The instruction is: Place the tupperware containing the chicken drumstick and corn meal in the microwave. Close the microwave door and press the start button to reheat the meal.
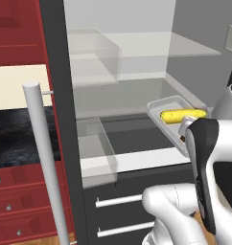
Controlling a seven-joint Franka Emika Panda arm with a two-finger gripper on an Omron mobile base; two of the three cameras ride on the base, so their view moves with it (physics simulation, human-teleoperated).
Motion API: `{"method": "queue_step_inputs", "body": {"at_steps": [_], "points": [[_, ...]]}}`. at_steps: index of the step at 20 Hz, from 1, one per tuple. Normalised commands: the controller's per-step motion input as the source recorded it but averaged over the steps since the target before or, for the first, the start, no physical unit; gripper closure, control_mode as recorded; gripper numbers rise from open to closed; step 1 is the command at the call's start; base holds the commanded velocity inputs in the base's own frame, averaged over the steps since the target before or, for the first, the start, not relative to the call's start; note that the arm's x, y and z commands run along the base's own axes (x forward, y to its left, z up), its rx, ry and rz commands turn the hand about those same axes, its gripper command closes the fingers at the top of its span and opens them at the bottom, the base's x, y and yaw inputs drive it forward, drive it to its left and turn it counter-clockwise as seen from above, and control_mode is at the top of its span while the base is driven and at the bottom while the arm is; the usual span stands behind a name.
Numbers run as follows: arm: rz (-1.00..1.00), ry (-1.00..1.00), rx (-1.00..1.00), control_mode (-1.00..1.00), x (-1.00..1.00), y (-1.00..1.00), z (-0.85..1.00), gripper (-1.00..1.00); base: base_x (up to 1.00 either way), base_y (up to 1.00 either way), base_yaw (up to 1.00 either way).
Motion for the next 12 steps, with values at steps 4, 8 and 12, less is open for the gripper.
{"method": "queue_step_inputs", "body": {"at_steps": [4, 8, 12], "points": [[0.02, 0.06, 0.0, -1.0, 0.1, 0.0, 0.0, 1.0, 0.0, 0.0, 0.0], [0.0, 0.06, 0.0, -1.0, 0.11, 0.0, 0.0, 1.0, 0.0, 0.0, 0.0], [0.0, 0.0, 0.0, 1.0, 0.0, 0.0, 0.0, 1.0, -0.23, 0.0, 0.01]]}}
